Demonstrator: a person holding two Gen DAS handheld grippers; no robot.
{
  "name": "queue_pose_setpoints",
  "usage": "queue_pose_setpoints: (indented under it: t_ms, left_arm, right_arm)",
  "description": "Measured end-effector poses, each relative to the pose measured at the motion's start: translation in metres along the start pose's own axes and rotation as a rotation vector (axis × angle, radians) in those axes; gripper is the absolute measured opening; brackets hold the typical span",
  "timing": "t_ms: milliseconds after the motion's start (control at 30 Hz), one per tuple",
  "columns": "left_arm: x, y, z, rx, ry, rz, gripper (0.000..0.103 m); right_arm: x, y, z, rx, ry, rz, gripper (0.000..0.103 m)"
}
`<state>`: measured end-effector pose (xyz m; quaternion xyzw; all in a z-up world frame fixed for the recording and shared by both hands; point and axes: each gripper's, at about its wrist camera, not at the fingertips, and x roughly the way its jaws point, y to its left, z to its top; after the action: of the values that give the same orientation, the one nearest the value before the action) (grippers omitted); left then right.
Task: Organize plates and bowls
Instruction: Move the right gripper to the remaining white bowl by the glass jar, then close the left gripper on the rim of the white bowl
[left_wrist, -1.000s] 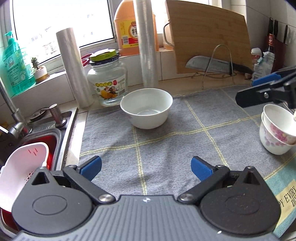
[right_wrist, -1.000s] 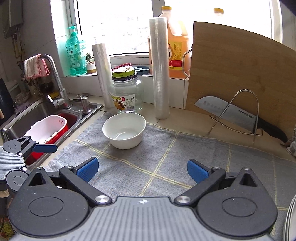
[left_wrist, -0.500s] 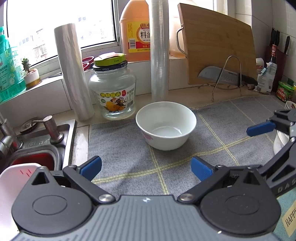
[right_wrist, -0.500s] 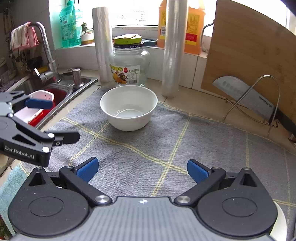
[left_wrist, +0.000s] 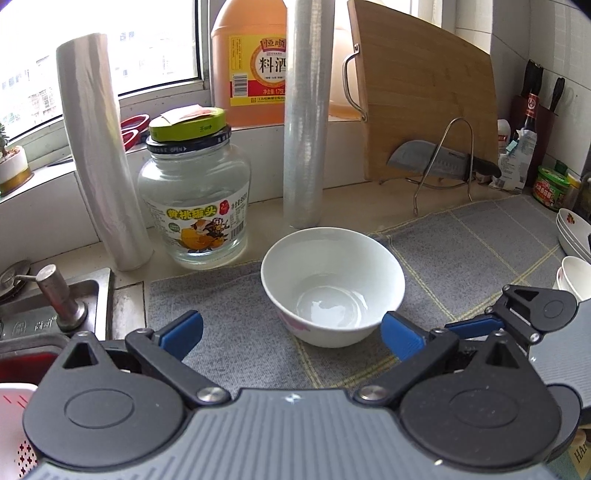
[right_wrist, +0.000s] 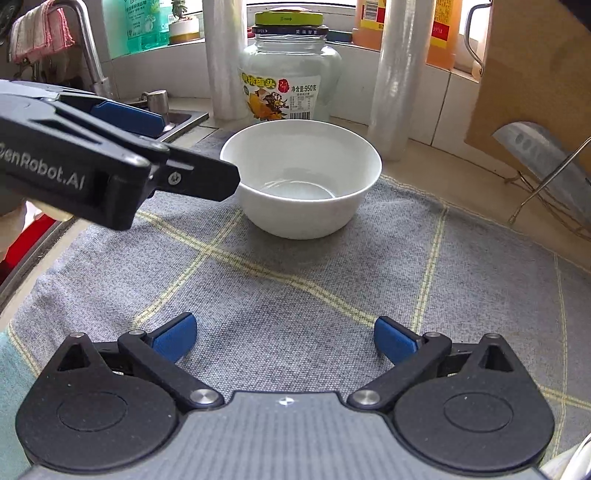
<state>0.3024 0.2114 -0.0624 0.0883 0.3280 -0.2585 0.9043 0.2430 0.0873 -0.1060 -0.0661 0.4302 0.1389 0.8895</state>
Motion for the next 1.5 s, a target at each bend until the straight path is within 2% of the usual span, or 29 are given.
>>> queue_pose_setpoints:
  t_ms: [367,600,800,1067,1167,1267,1500]
  left_arm:
    - [0.041,0.000,0.028,0.059,0.092,-0.127,0.102]
    - [0.055,0.001,0.039,0.116,0.116,-0.161,0.102]
    - [0.065,0.007,0.044,0.107,0.145,-0.190,0.102]
    - [0.073,0.010,0.049,0.107,0.166,-0.227,0.098]
    - [0.073,0.012,0.050,0.103,0.169,-0.242,0.091]
    - [0.075,0.012,0.051,0.099,0.176,-0.252,0.087]
    - [0.078,0.014,0.054,0.092,0.193,-0.271,0.081]
  right_arm:
    - [0.002,-0.001,-0.004,-0.021,-0.065,0.010,0.103]
    - [0.016,-0.006,0.010,-0.018,-0.074,0.008,0.103]
    - [0.024,-0.006,0.024,-0.035,-0.082,-0.035,0.103]
    - [0.027,-0.007,0.040,-0.054,-0.126,-0.045,0.103]
    - [0.027,-0.009,0.046,-0.060,-0.140,-0.046,0.100]
    - [0.026,-0.010,0.050,-0.060,-0.149,-0.039,0.090]
    - [0.024,-0.006,0.051,-0.071,-0.154,-0.038,0.086]
